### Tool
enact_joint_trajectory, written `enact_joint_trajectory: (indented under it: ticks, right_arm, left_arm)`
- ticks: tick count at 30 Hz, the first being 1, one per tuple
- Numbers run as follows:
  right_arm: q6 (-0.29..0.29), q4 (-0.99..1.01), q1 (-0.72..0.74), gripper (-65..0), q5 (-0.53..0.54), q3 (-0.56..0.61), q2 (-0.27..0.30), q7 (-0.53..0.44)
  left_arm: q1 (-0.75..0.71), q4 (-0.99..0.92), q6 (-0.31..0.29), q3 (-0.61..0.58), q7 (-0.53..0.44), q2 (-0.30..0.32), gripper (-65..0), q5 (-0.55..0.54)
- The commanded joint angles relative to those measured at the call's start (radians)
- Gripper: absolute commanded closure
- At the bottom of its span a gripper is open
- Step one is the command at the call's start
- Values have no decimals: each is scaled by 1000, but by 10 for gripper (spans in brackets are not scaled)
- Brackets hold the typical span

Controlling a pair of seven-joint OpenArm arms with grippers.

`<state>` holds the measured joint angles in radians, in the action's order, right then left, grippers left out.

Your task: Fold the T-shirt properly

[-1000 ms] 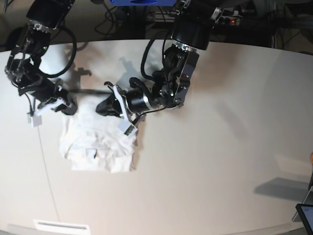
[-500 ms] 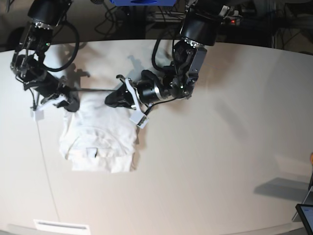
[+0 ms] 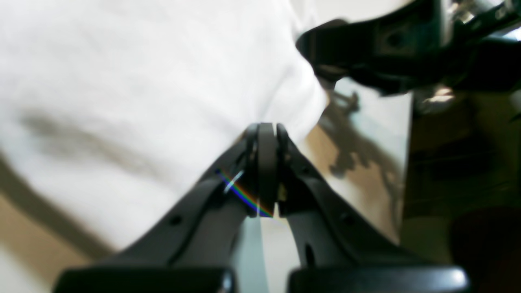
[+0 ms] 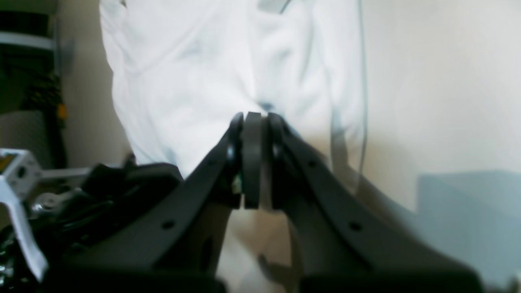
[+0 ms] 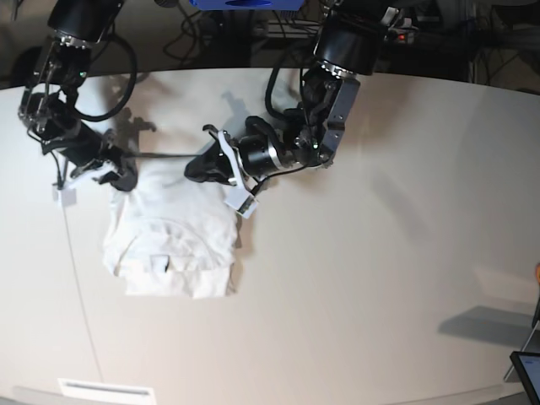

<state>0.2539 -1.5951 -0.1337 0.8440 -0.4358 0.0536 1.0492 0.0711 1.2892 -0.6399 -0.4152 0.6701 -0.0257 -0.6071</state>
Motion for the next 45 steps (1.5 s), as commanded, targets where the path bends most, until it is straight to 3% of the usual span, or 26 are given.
enact_joint_trajectory:
  ticks: [1, 8, 13, 19, 23, 28, 33, 40, 45]
  right_arm:
    - [9, -69, 7, -36, 21, -2, 9, -10]
    - [8, -238, 19, -36, 21, -8, 10, 30]
    - [8, -216, 93, -36, 14, -8, 13, 36]
    - [8, -38, 182, -36, 13, -8, 13, 30]
    - [8, 57, 188, -36, 13, -8, 13, 7]
    - [8, 108, 168, -36, 14, -5, 52, -51]
    - [11, 157, 157, -36, 16, -10, 88, -65]
    - [11, 157, 151, -36, 19, -2, 90, -93]
    - [9, 78, 153, -36, 21, -8, 93, -91]
  left_arm:
    - [6, 63, 13, 5, -3, 2, 0, -1]
    - [28, 317, 117, 3, 38, -1, 0, -3]
    - [95, 321, 167, 2, 38, -43, 0, -3]
    - [206, 68, 170, 5, 32, -95, 0, 0]
    - [226, -70, 170, -4, -8, -102, 0, 3]
    - [207, -144, 167, -9, -40, -92, 0, 5]
    - [178, -162, 165, -9, -71, -47, 0, 5]
    - [160, -150, 165, -9, -77, -15, 0, 2]
    - [144, -21, 168, 6, -69, 7, 0, -1]
